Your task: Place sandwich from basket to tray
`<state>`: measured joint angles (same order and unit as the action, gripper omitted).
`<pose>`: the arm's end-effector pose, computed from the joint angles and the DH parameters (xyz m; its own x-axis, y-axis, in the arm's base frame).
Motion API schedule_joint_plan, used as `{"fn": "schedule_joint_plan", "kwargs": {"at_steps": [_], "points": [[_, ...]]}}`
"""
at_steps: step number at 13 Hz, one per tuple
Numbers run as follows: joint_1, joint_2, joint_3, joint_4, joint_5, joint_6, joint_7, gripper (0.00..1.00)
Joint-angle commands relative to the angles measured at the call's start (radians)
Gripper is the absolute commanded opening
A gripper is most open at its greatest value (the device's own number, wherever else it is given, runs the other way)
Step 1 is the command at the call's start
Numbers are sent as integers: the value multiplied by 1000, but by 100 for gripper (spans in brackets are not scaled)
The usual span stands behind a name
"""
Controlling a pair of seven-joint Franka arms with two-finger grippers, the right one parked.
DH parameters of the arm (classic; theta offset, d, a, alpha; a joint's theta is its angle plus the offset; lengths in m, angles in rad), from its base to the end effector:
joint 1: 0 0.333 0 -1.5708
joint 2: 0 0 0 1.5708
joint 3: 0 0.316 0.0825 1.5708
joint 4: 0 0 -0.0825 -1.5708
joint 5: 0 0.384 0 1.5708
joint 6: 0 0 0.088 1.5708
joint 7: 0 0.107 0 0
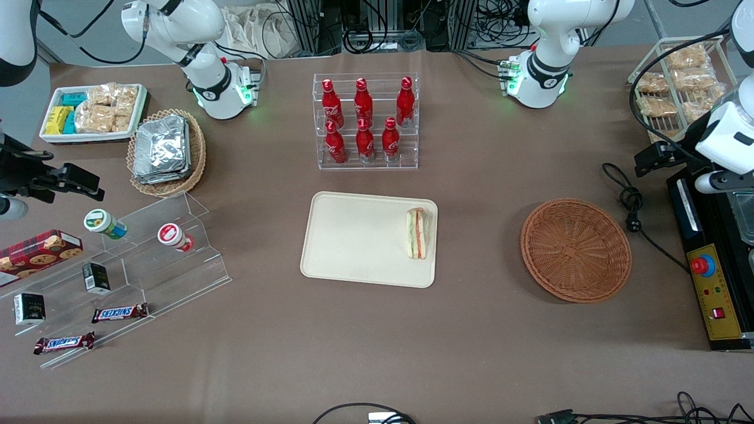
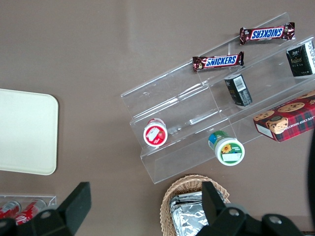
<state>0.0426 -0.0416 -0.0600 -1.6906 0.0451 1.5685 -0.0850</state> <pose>0.5377 -0.0051 0.5908 0.9948 0.0679 -0.0762 0.0638 -0.9965 -0.0541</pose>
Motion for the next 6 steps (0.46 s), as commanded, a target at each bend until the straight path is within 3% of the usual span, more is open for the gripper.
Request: {"fn": "schedule_joint_plan", "kwargs": {"at_steps": [1, 6], "points": [[-6, 6, 8, 5, -8, -2, 11, 100], [-6, 11, 6, 3, -8, -10, 8, 100]]}}
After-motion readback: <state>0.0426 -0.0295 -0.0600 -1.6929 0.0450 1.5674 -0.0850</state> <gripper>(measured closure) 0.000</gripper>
